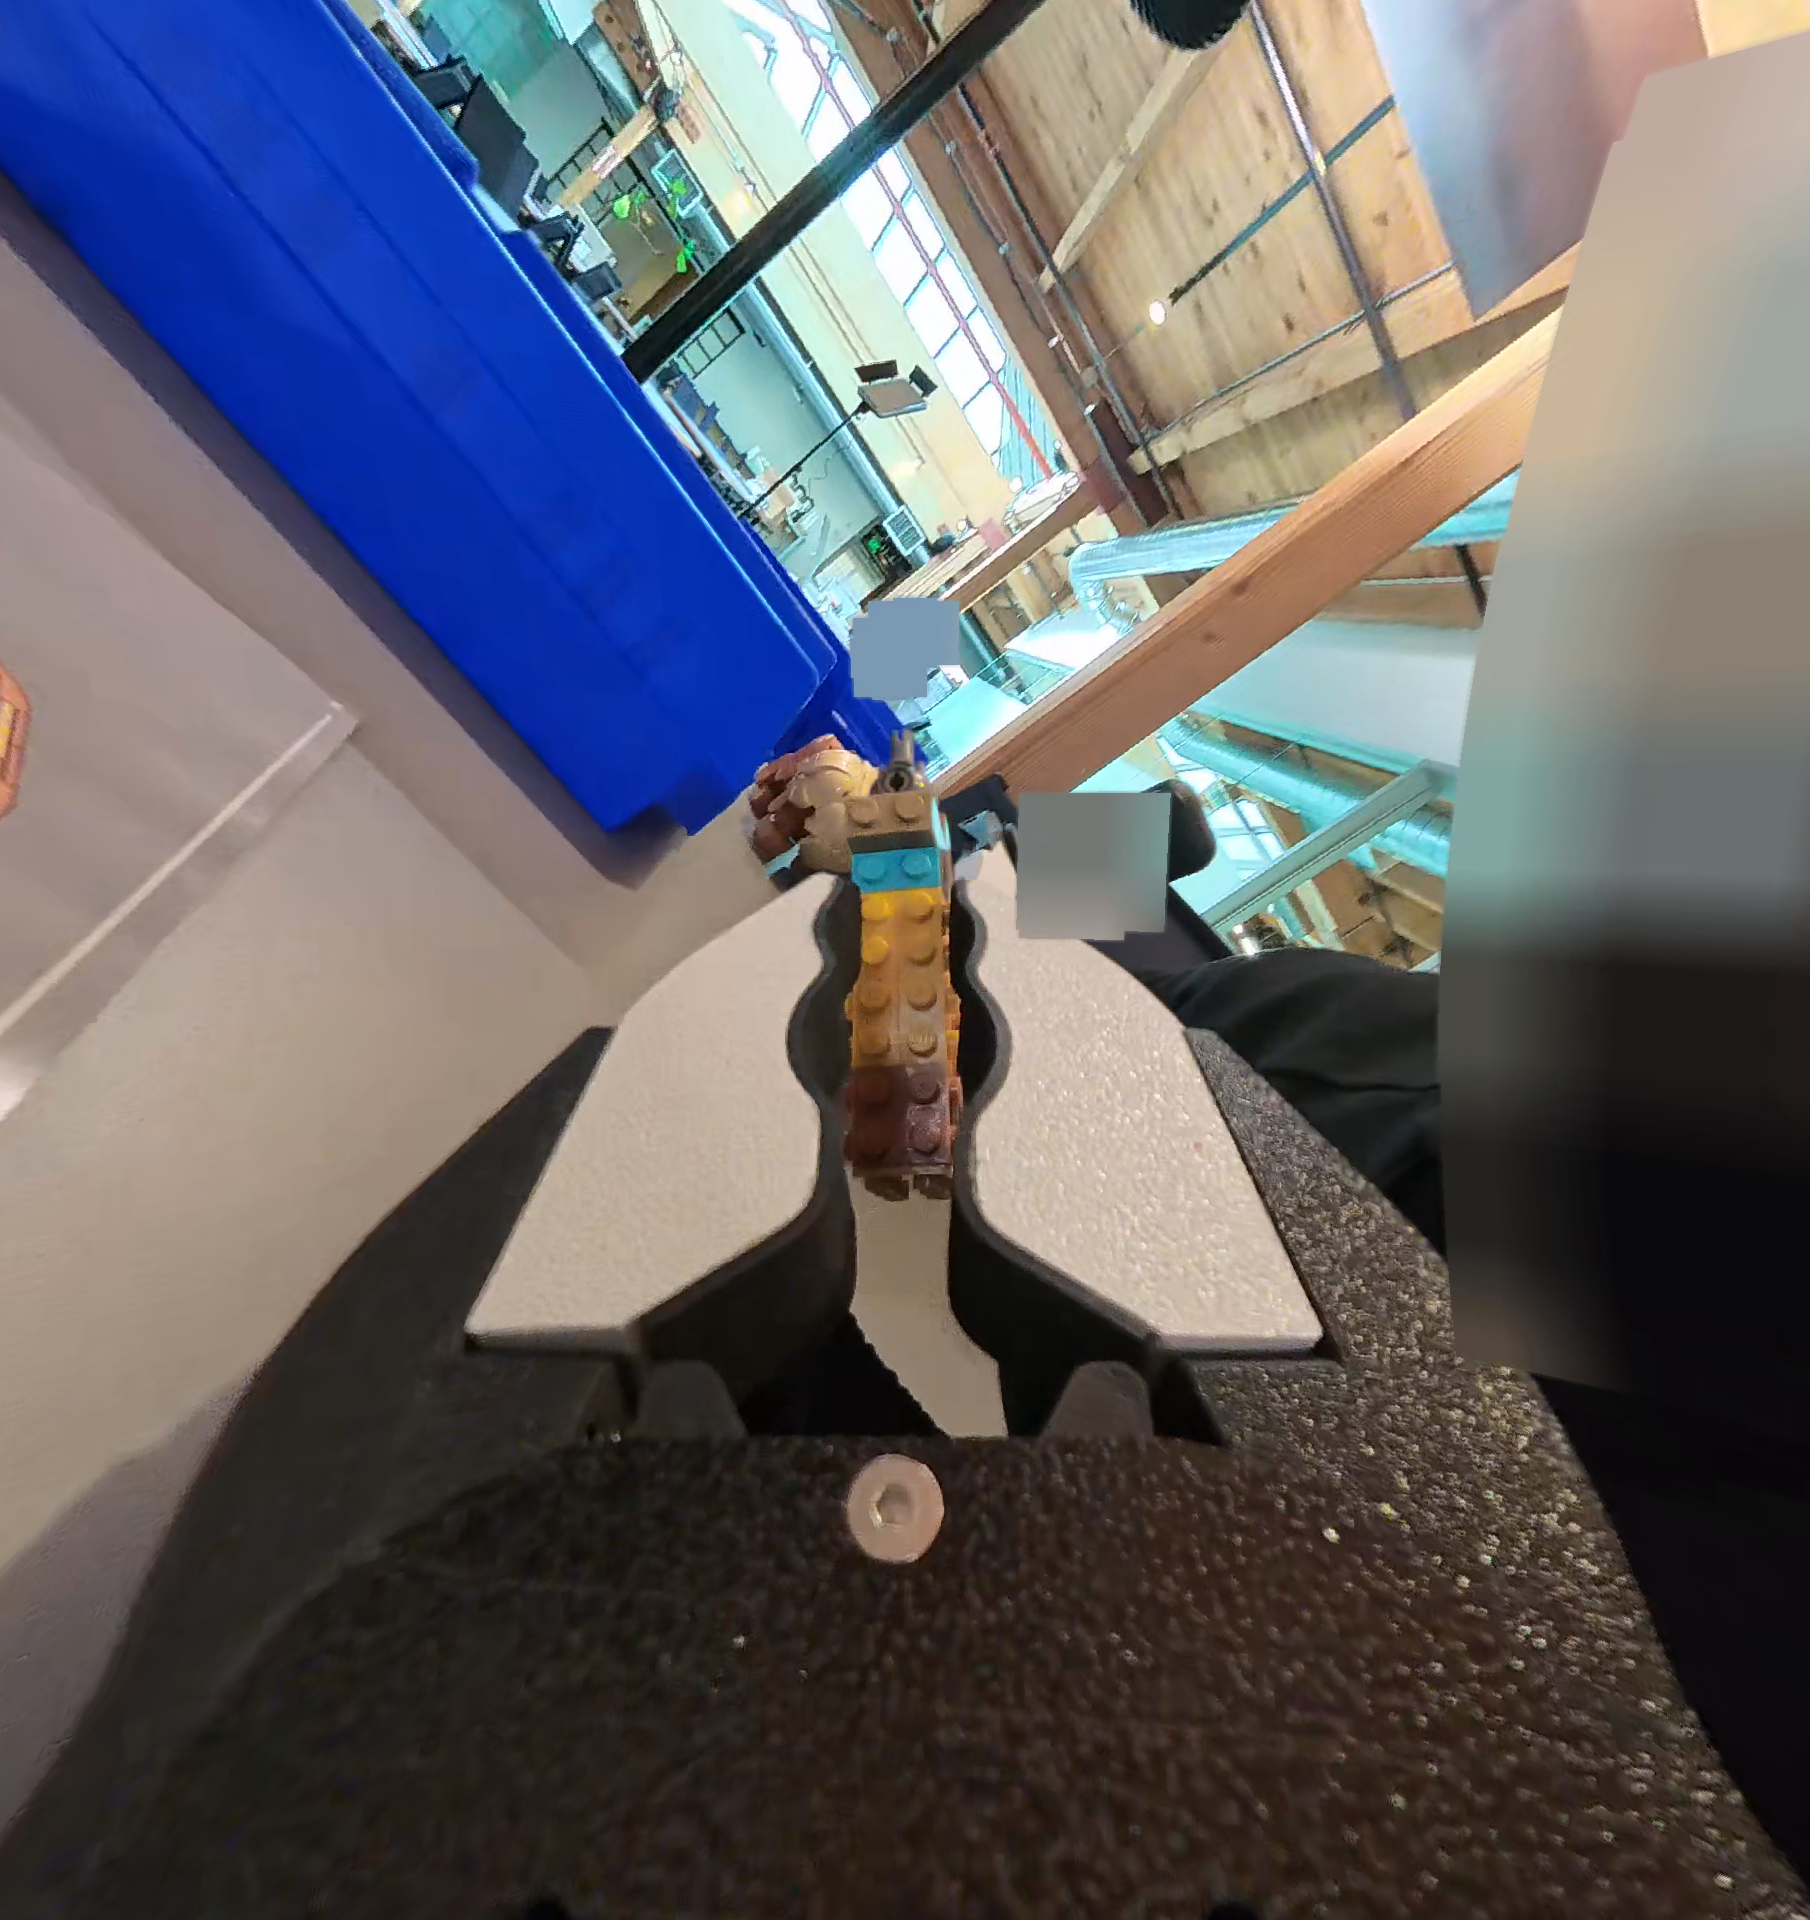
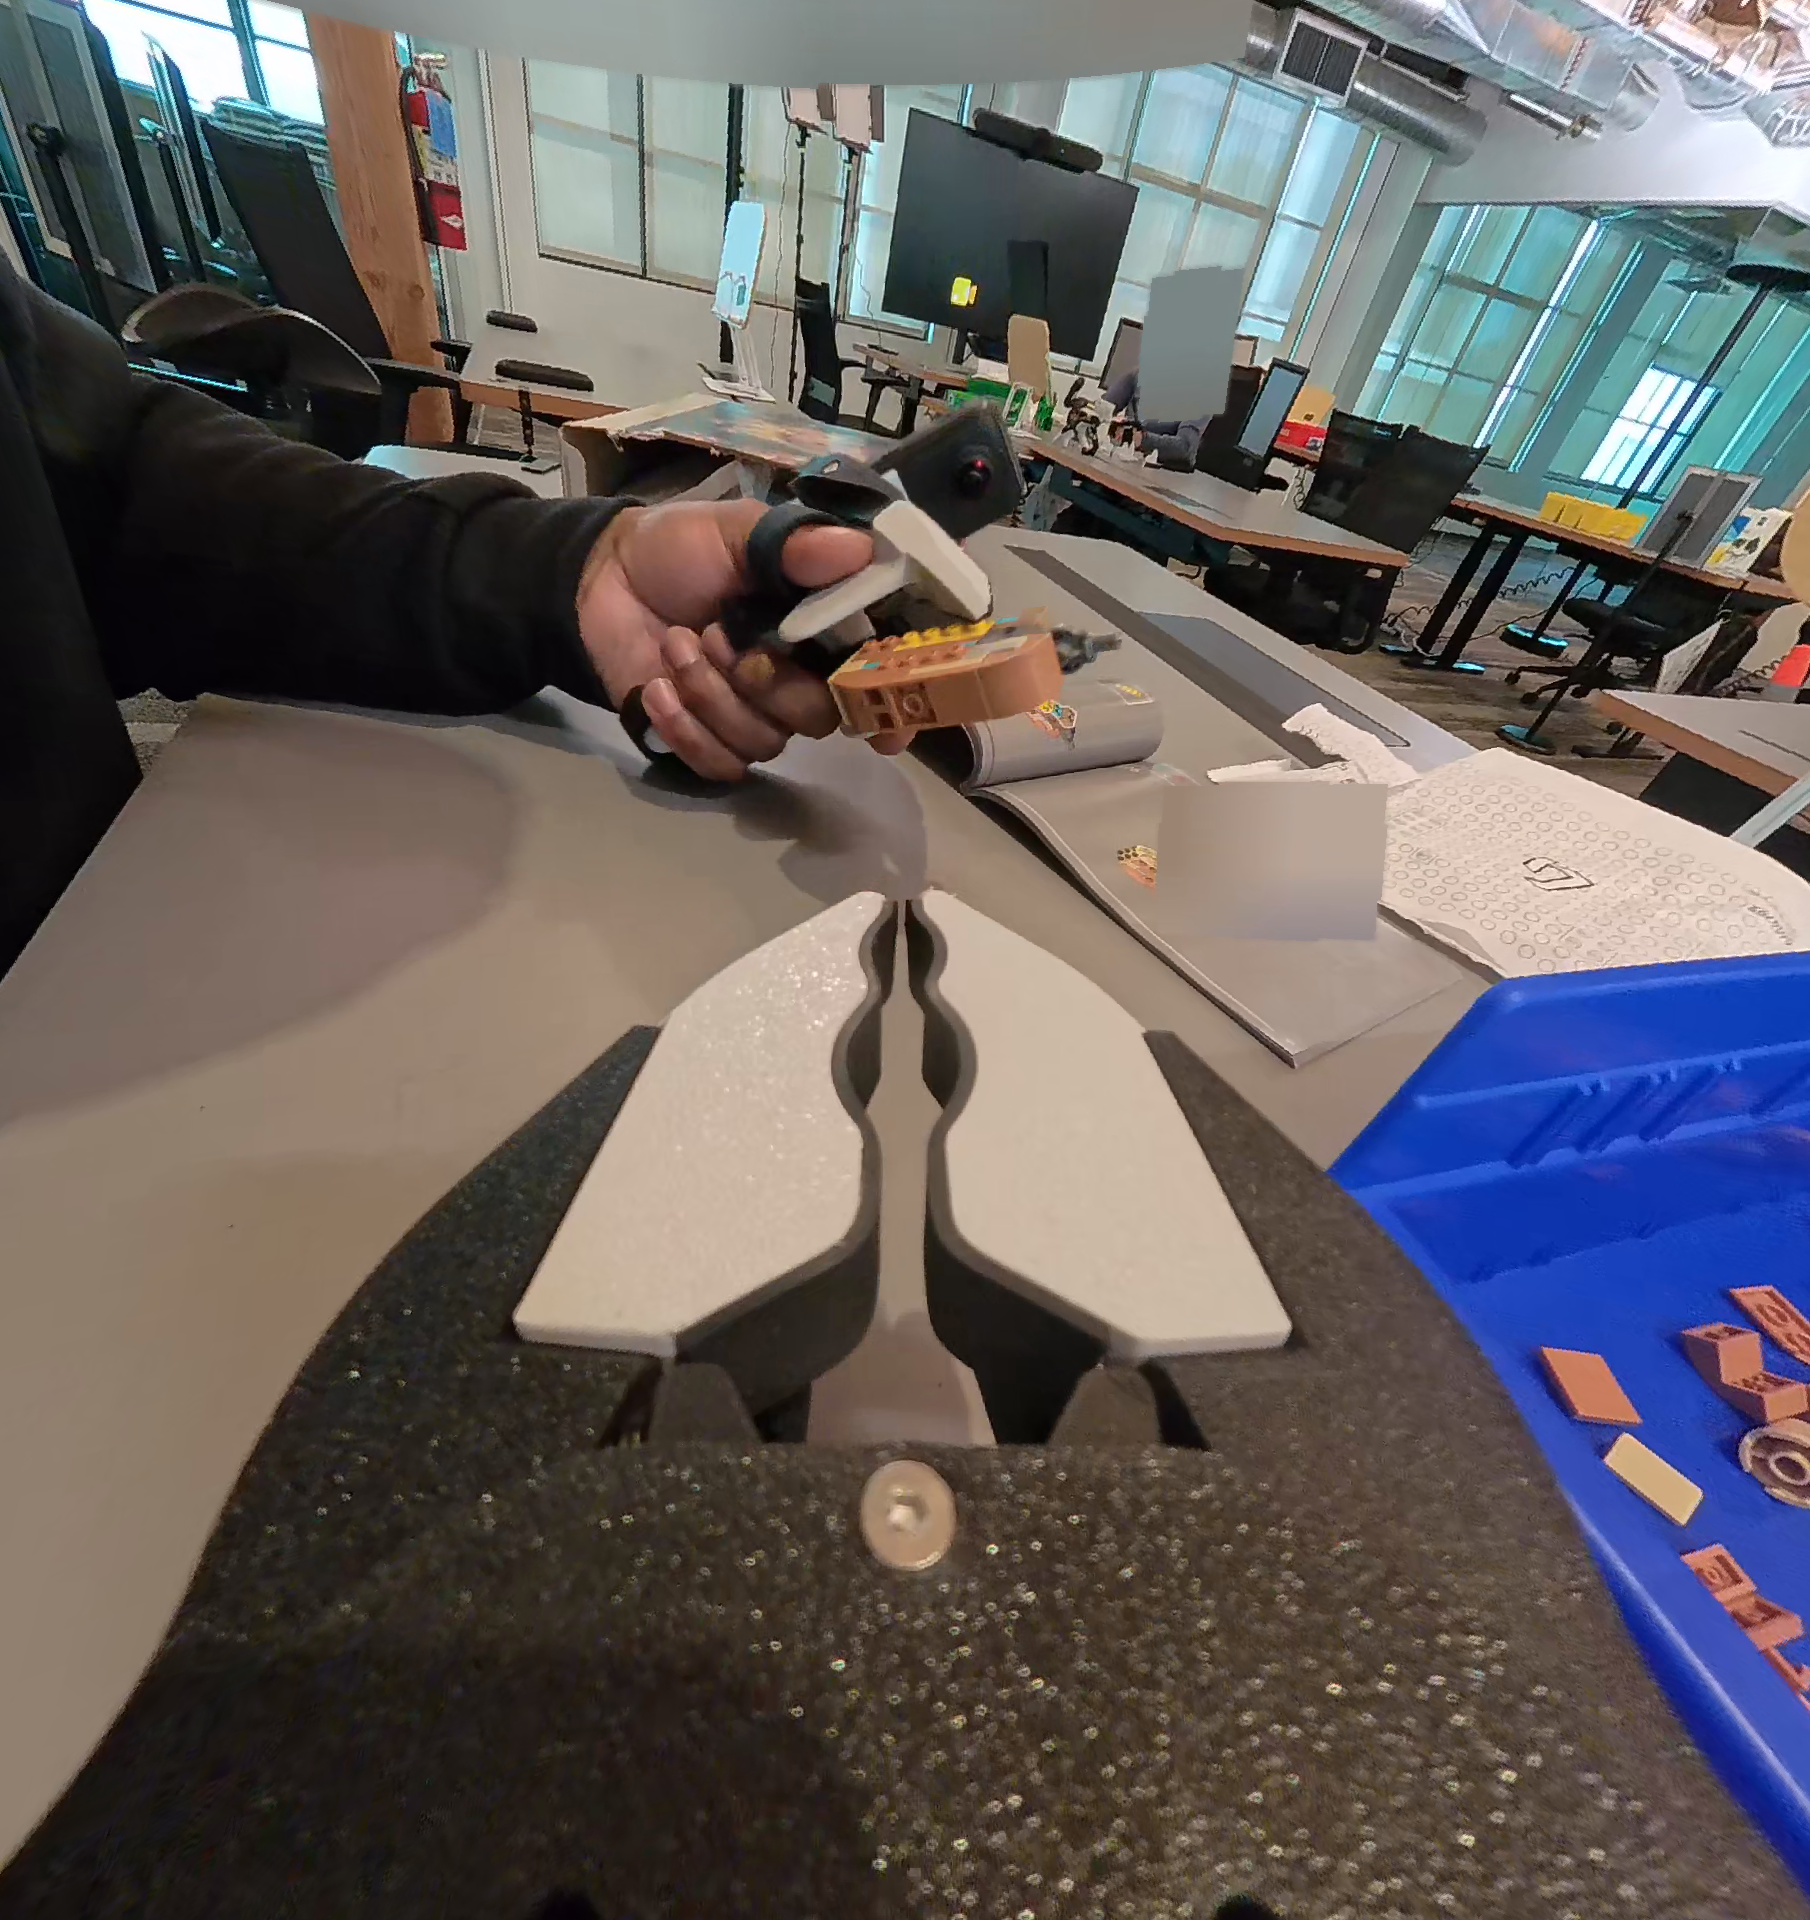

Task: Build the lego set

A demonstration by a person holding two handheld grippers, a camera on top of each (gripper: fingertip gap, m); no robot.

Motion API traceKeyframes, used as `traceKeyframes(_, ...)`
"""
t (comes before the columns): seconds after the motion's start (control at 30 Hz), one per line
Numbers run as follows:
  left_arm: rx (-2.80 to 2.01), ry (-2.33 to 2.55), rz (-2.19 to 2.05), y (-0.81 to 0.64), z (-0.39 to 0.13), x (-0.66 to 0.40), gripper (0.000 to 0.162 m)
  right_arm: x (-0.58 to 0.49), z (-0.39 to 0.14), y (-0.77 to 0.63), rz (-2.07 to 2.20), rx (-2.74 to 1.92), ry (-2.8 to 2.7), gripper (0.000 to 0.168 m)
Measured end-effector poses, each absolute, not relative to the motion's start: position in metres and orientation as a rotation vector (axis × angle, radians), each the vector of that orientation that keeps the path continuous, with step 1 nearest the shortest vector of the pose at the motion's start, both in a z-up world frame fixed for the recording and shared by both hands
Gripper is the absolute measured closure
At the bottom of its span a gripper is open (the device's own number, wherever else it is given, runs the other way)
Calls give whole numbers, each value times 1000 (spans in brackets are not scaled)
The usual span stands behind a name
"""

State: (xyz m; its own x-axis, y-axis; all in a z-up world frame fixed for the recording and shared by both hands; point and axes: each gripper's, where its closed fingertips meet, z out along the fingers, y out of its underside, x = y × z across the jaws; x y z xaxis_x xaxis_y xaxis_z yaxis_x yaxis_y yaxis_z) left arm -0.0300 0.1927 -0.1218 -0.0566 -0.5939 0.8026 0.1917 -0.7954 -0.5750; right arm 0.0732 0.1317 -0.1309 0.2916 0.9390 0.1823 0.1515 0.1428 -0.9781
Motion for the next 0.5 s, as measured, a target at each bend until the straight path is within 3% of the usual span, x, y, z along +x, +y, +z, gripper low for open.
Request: traceKeyframes(0.5,-1647,327,-1973,198,-118,-33,147,73,-132,131,793,-1315,-1151,167)
